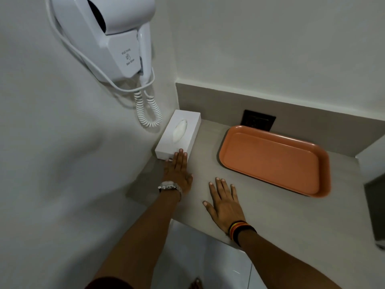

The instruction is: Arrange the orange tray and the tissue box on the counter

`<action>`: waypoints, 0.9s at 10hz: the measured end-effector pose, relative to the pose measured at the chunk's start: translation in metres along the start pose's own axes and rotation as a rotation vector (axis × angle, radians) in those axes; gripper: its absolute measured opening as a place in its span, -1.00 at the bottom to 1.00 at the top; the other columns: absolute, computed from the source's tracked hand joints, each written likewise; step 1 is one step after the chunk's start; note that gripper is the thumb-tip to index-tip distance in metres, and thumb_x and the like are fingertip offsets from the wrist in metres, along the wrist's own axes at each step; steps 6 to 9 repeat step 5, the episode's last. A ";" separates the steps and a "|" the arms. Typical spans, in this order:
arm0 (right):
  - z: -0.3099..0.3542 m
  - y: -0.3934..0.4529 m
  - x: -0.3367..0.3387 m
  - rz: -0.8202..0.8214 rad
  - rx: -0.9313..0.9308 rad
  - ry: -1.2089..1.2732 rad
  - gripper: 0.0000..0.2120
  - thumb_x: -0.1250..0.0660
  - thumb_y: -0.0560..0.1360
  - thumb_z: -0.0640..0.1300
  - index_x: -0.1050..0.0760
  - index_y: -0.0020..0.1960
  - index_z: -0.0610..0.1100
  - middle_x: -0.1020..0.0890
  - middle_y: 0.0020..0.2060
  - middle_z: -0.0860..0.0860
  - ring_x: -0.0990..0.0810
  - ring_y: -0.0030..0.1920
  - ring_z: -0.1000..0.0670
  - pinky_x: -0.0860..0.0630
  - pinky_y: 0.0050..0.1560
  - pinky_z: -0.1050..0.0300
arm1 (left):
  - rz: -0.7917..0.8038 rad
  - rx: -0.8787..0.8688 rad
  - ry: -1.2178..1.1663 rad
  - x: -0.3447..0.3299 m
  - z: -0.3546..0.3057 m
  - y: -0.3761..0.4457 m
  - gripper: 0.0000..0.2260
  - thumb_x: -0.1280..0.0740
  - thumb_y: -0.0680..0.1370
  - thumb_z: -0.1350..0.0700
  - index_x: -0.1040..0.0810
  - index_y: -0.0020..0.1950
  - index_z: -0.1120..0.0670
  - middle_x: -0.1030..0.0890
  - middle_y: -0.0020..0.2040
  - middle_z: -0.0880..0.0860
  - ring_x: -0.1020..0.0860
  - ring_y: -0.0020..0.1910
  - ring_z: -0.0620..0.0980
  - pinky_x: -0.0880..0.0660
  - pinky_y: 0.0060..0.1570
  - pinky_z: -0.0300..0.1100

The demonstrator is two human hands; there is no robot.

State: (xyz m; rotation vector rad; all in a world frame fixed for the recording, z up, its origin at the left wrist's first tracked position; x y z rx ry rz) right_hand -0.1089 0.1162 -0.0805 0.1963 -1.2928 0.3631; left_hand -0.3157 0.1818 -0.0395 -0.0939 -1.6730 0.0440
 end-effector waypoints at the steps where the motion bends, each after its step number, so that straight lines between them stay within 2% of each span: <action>1: 0.001 0.000 0.000 -0.017 -0.005 -0.008 -0.34 0.08 0.64 0.28 -0.03 0.61 -0.06 -0.05 0.61 -0.11 0.04 0.61 -0.10 0.18 0.52 -0.17 | 0.042 0.002 0.031 0.009 0.013 0.017 -0.28 -0.05 0.60 -0.13 0.23 0.62 0.09 0.24 0.64 0.07 0.19 0.63 0.08 0.18 0.57 0.16; 2: 0.001 -0.001 -0.002 -0.034 -0.004 -0.005 -0.34 0.08 0.63 0.28 -0.04 0.61 -0.06 -0.07 0.61 -0.10 0.02 0.61 -0.10 0.16 0.53 -0.16 | 0.089 -0.017 0.076 0.010 0.029 0.028 -0.21 -0.07 0.56 -0.21 0.27 0.61 0.08 0.29 0.63 0.06 0.22 0.63 0.09 0.15 0.57 0.19; 3: 0.002 -0.001 0.003 0.013 -0.013 0.003 -0.33 0.09 0.63 0.28 0.02 0.62 -0.05 0.00 0.62 -0.09 0.09 0.61 -0.09 0.22 0.54 -0.15 | 0.103 -0.050 0.096 0.010 0.032 0.025 -0.16 -0.05 0.50 -0.25 0.29 0.61 0.08 0.30 0.63 0.07 0.23 0.62 0.10 0.15 0.57 0.21; 4: 0.003 -0.002 0.011 0.062 -0.001 0.046 -0.31 0.07 0.62 0.27 0.08 0.62 -0.06 0.06 0.62 -0.10 0.16 0.61 -0.10 0.26 0.57 -0.15 | 0.099 -0.026 0.045 0.015 0.023 0.021 -0.15 -0.11 0.55 -0.25 0.29 0.61 0.09 0.31 0.62 0.08 0.25 0.62 0.11 0.23 0.56 0.15; 5: 0.003 -0.002 0.029 0.056 0.013 0.086 -0.29 -0.01 0.61 0.25 0.05 0.62 -0.09 0.06 0.63 -0.11 0.14 0.61 -0.12 0.25 0.56 -0.17 | 0.013 -0.043 0.009 0.025 0.007 0.016 -0.21 -0.08 0.55 -0.24 0.19 0.63 0.10 0.22 0.64 0.13 0.15 0.63 0.16 0.13 0.56 0.18; 9: 0.003 -0.002 0.029 0.056 0.013 0.086 -0.29 -0.01 0.61 0.25 0.05 0.62 -0.09 0.06 0.63 -0.11 0.14 0.61 -0.12 0.25 0.56 -0.17 | 0.013 -0.043 0.009 0.025 0.007 0.016 -0.21 -0.08 0.55 -0.24 0.19 0.63 0.10 0.22 0.64 0.13 0.15 0.63 0.16 0.13 0.56 0.18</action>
Point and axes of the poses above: each hand's wrist, its own y-axis towards the middle knuckle, its own x-axis out of the back of the hand, z = x × y, the point moved 1 cm from there along y, towards the middle knuckle
